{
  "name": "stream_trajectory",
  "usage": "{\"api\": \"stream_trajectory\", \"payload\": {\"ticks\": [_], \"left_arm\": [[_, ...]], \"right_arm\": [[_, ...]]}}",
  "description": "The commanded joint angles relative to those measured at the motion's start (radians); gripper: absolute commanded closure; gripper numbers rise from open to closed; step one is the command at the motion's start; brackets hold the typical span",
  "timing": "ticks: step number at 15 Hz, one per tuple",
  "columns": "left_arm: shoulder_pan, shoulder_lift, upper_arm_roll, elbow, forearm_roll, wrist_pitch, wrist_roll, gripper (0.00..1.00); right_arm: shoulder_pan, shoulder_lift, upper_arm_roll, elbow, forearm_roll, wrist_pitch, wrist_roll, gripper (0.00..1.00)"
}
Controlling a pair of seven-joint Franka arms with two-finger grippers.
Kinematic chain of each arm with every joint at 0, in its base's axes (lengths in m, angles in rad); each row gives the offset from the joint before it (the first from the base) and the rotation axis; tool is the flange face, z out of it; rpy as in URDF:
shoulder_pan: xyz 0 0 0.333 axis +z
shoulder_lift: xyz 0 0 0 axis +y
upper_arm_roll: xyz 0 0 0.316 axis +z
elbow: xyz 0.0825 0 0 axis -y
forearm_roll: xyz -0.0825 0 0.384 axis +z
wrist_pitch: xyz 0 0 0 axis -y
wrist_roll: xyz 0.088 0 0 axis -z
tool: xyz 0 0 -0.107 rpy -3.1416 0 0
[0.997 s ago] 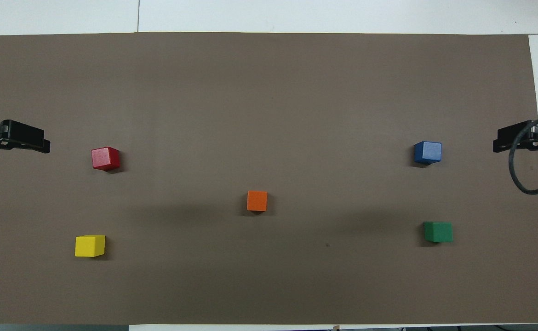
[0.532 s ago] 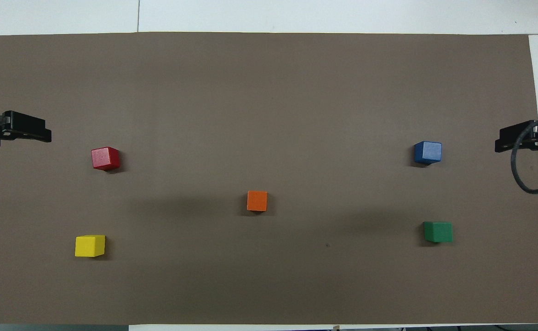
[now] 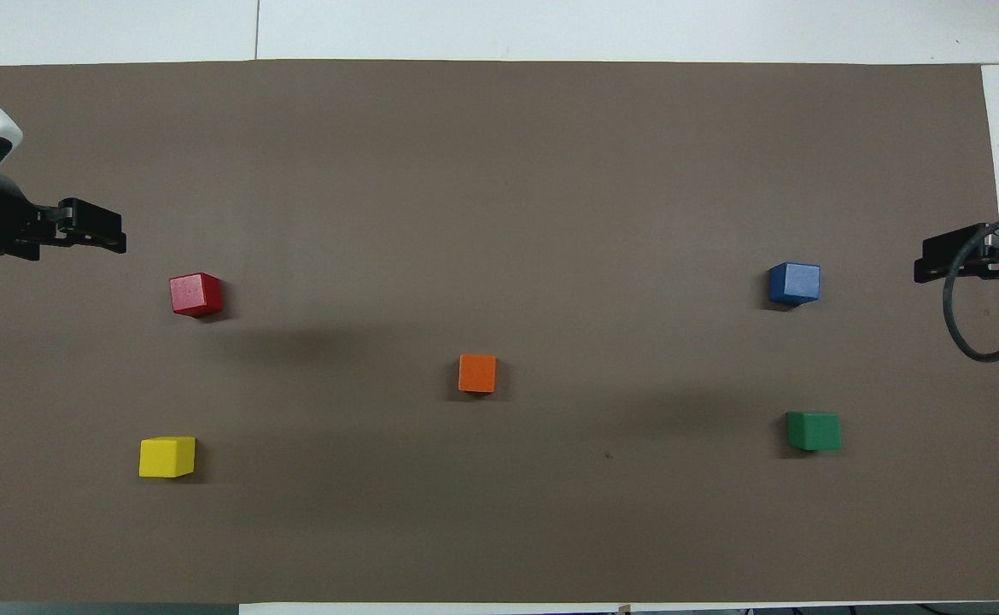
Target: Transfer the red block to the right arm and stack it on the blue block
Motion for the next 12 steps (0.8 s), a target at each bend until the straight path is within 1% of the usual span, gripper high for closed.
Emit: {"api": "stream_trajectory", "payload": {"ticks": [1,3,6,8,10,11,12], "left_arm": [[0.008,0.015,0.004,-0.11,0.017,0.148,-0.006,0.0],[0.032,0.024,0.002,-0.181,0.017,0.241,-0.006,0.0],[0.034,0.045,0.002,-0.246,0.017,0.32,-0.018,0.0],[0.026,0.038,0.002,-0.309,0.017,0.389,-0.02,0.0],[0.017,0.045,0.002,-0.327,0.015,0.426,-0.049,0.0],[0.016,0.048,0.002,-0.336,0.017,0.438,-0.075,0.0],[0.014,0.048,0.002,-0.356,0.015,0.453,-0.087,0.0]], "right_arm": [[-0.009,-0.012,0.005,-0.018,0.017,0.019,-0.028,0.0],[-0.009,-0.012,0.007,-0.018,0.017,0.019,-0.059,0.0],[-0.009,-0.012,0.007,-0.018,0.017,0.016,-0.114,0.0],[-0.009,-0.012,0.007,-0.018,0.017,0.016,-0.161,0.0],[-0.009,-0.012,0.008,-0.018,0.017,0.014,-0.169,0.0],[-0.009,-0.013,0.01,-0.019,0.042,0.016,-0.2,0.0],[-0.013,-0.012,0.01,-0.021,0.115,0.016,-0.256,0.0]]}}
